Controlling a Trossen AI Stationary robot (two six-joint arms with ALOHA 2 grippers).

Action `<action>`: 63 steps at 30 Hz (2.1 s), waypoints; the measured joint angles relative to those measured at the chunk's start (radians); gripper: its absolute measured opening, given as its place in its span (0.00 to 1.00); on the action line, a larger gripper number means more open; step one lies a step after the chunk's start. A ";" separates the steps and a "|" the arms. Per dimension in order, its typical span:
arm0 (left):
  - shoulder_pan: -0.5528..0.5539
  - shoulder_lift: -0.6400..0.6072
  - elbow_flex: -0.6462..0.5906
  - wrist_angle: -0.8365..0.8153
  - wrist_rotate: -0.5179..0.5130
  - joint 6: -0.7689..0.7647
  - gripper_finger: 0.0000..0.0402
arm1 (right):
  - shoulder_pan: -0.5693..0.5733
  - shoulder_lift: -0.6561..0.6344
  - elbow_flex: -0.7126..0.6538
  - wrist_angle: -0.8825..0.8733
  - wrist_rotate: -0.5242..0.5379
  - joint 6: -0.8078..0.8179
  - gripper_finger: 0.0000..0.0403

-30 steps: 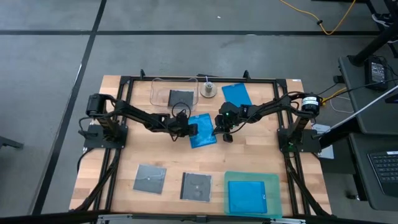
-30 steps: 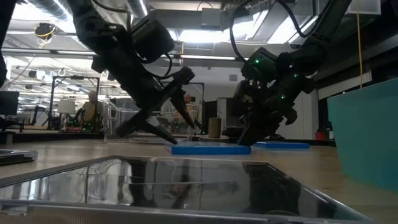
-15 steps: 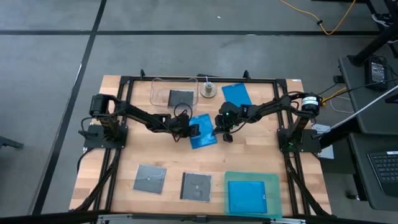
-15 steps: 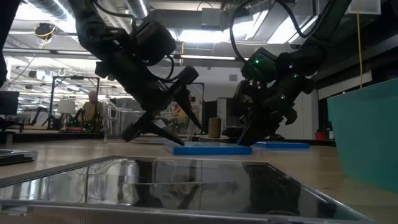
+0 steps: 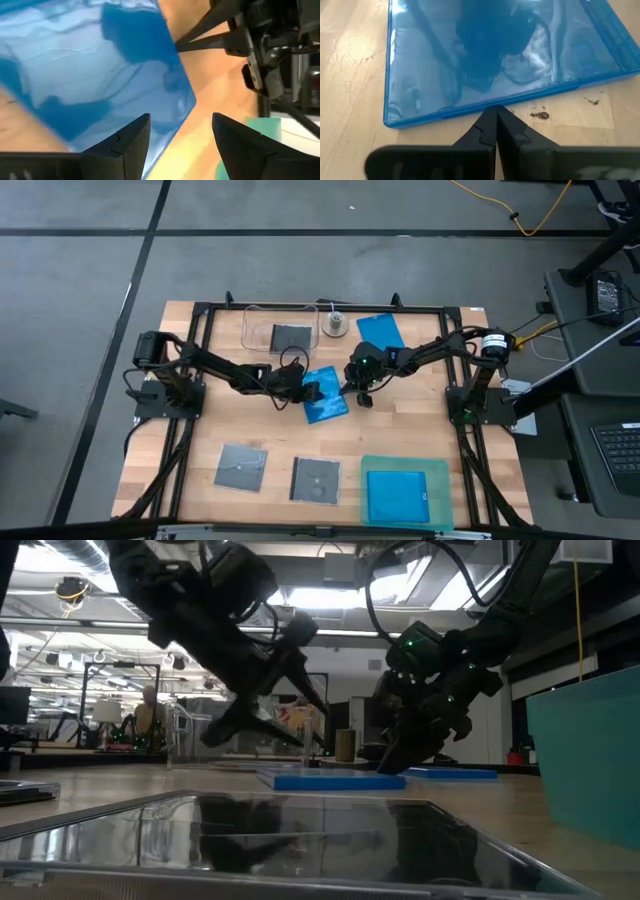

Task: Pick & place jewel cases by type
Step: Put the bottom blue cd case into the green bin

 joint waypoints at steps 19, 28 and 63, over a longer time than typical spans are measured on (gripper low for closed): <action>-0.050 -0.047 -0.002 -0.385 -0.085 -0.086 0.51 | -0.019 0.007 -0.001 0.024 -0.021 -0.004 0.02; -0.017 0.017 0.002 -0.289 -0.075 -0.085 0.51 | -0.019 0.007 -0.002 0.024 -0.025 -0.005 0.02; 0.004 -0.026 0.017 -0.032 -0.178 0.028 0.51 | -0.018 0.008 -0.002 0.047 -0.020 -0.030 0.02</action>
